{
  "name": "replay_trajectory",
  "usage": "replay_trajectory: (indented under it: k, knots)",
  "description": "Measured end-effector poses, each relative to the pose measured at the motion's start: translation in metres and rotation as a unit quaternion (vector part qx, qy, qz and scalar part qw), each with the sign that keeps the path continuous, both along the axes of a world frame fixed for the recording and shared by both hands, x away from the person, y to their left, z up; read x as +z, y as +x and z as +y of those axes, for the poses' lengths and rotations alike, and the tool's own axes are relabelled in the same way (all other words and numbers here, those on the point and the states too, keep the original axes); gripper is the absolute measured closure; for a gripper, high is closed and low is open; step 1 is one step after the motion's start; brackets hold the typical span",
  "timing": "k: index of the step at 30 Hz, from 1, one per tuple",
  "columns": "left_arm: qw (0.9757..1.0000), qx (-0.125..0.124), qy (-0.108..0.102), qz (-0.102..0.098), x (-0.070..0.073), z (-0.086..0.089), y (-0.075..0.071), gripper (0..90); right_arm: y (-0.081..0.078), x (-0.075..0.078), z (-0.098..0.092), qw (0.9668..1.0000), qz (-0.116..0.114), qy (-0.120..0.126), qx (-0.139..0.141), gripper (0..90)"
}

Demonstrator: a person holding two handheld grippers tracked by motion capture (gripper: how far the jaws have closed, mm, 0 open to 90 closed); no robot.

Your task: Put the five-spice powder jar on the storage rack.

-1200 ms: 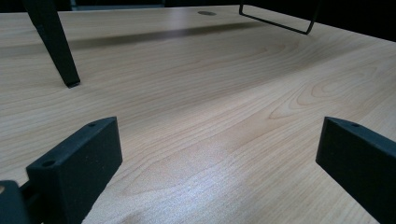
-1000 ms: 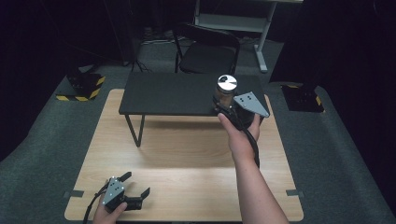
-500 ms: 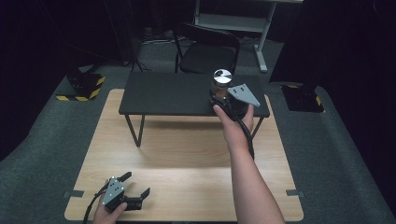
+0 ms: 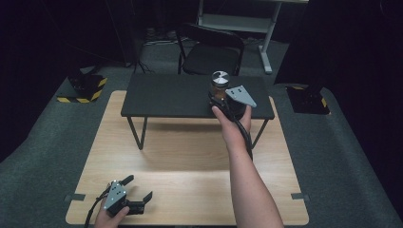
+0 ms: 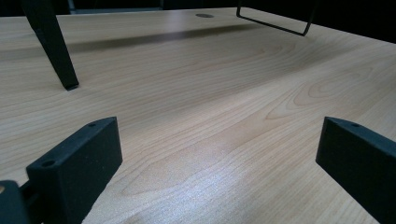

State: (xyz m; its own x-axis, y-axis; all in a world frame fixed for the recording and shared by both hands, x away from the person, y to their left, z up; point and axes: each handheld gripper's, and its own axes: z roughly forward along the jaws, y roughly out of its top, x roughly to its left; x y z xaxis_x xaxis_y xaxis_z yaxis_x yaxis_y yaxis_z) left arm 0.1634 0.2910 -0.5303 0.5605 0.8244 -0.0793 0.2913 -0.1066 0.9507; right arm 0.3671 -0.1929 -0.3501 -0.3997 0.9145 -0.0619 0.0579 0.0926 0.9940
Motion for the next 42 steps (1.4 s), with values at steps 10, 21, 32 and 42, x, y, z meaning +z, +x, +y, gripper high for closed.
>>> replay_trajectory:
  k: [10, 21, 32, 42]
  knots:
    - [1.0, -0.001, 0.001, 0.0, 0.0, 0.0, 0.0, 0.6, 0.001, -0.011, -0.003, 0.9998, -0.01, 0.019, 0.002, 30.9]
    - [1.0, 0.0, 0.0, 0.001, 0.0, 0.0, 0.0, 0.6, 0.003, -0.009, -0.005, 0.9998, -0.012, 0.012, 0.006, 27.7]
    - [1.0, 0.001, 0.0, 0.001, 0.0, 0.0, 0.0, 0.6, 0.0, -0.006, -0.011, 0.9997, -0.005, 0.014, 0.021, 0.0]
    - [1.0, 0.002, 0.0, 0.0, 0.0, -0.002, 0.001, 0.6, -0.023, -0.006, -0.016, 0.9984, -0.027, 0.016, 0.046, 0.0]
